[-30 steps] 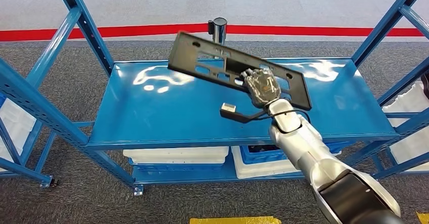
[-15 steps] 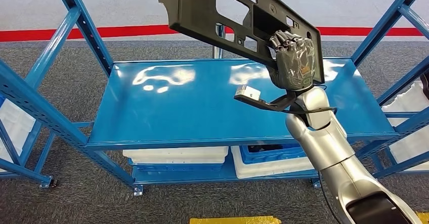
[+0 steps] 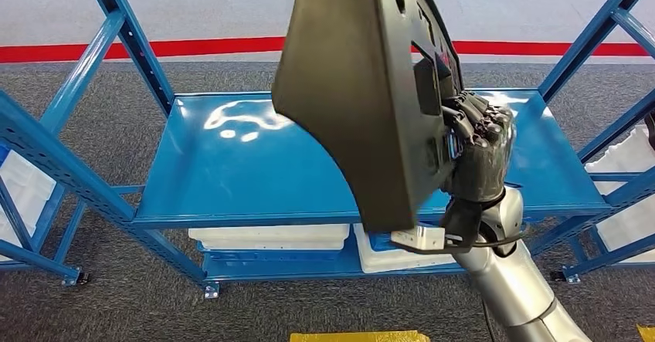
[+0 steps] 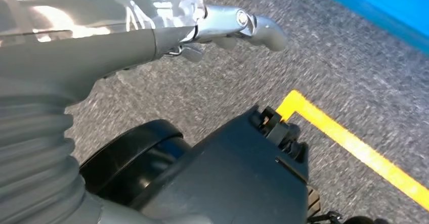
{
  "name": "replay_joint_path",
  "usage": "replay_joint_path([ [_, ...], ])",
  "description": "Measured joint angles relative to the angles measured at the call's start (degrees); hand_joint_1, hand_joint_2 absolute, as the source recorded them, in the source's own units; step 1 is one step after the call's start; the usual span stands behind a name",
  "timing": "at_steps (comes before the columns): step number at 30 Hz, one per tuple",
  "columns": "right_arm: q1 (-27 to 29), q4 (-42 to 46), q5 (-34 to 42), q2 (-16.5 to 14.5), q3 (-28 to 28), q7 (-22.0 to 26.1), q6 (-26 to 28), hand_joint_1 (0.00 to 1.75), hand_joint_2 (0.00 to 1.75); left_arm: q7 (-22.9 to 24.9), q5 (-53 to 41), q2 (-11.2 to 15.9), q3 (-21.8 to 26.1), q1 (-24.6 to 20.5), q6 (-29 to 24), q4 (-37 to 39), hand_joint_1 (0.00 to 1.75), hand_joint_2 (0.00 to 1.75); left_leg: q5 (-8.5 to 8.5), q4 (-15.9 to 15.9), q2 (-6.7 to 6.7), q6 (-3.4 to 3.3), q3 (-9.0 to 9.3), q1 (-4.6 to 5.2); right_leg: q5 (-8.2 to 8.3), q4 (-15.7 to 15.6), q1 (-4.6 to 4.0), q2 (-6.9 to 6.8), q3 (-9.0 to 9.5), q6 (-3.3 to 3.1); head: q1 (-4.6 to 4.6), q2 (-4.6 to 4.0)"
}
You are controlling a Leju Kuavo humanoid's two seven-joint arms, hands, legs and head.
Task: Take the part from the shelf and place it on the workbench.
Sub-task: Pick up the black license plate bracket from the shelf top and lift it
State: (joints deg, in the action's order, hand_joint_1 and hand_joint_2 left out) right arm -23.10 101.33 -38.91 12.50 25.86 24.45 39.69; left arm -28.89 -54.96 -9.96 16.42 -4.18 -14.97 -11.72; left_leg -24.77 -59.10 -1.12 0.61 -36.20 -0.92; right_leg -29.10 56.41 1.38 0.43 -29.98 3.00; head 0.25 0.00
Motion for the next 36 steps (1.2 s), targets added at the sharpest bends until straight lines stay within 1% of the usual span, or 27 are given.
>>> replay_joint_path([
  [5, 3.3, 5.1, 4.5, -0.2, 0.1, 3.8, 0.0, 1.75, 1.75, 0.4, -0.2, 0.5, -0.5, 0.0, -1.2, 0.0, 0.00, 1.75, -0.01, 0.0, 0.00, 0.00, 0.00, 0.00, -0.01, 0.0, 0.00, 0.00, 0.01, 0.00, 0.01, 0.00],
  [11, 7.0, 8.7, 3.0, -0.3, -0.2, 5.6, 0.0, 1.72, 1.75, 1.0, -0.5, 1.5, -0.6, 0.0, -1.8, 0.0, 0.00, 1.75, -0.01, 0.0, 0.00, 0.01, 0.01, 0.00, -0.01, 0.0, 0.00, 0.00, 0.01, 0.00, -0.06, 0.00],
  [14, 8.4, 9.2, 3.5, -0.4, -0.5, 6.5, 0.0, 1.68, 1.75, 0.9, -0.7, 1.8, -0.6, 0.0, -2.0, 0.0, 0.00, 1.75, -0.01, 0.0, 0.00, 0.01, 0.01, 0.00, -0.01, 0.0, 0.00, 0.00, 0.02, 0.00, -0.05, 0.00],
  [19, 10.7, 9.3, 3.7, -1.3, -1.6, 8.3, 0.0, 1.69, 1.75, 0.0, -0.8, 2.3, -0.6, 0.0, -2.8, 0.0, 0.00, 1.75, -0.01, 0.0, 0.00, 0.01, 0.01, 0.00, -0.01, 0.0, 0.00, 0.00, 0.00, 0.00, -0.02, 0.00],
  [25, 12.4, 9.3, 4.6, -2.0, -2.9, 9.4, 0.0, 1.68, 1.75, -1.2, -0.2, 3.0, -0.6, 0.0, -3.6, 0.0, 0.00, 1.75, -0.01, 0.0, 0.00, 0.01, 0.01, 0.00, -0.02, 0.0, 0.00, 0.00, -0.04, -0.01, -0.07, 0.00],
  [31, 12.9, 9.3, 5.0, -2.3, -3.4, 10.0, 0.0, 1.68, 1.75, -2.5, 0.0, 3.2, -0.6, 0.0, -3.6, 0.0, 0.00, 1.75, -0.01, 0.0, 0.00, 0.01, 0.02, 0.01, -0.02, 0.0, 0.01, 0.00, -0.03, -0.01, -0.05, 0.00],
  [36, 12.5, 9.3, 3.3, -2.3, -3.1, 8.2, 0.0, 1.68, 1.75, -1.4, -0.3, 3.2, -0.6, -0.1, -1.8, 0.0, 0.00, 1.75, -0.01, 0.0, 0.00, 0.01, 0.02, 0.00, -0.02, 0.0, 0.00, 0.00, 0.01, -0.01, -0.08, 0.00],
])
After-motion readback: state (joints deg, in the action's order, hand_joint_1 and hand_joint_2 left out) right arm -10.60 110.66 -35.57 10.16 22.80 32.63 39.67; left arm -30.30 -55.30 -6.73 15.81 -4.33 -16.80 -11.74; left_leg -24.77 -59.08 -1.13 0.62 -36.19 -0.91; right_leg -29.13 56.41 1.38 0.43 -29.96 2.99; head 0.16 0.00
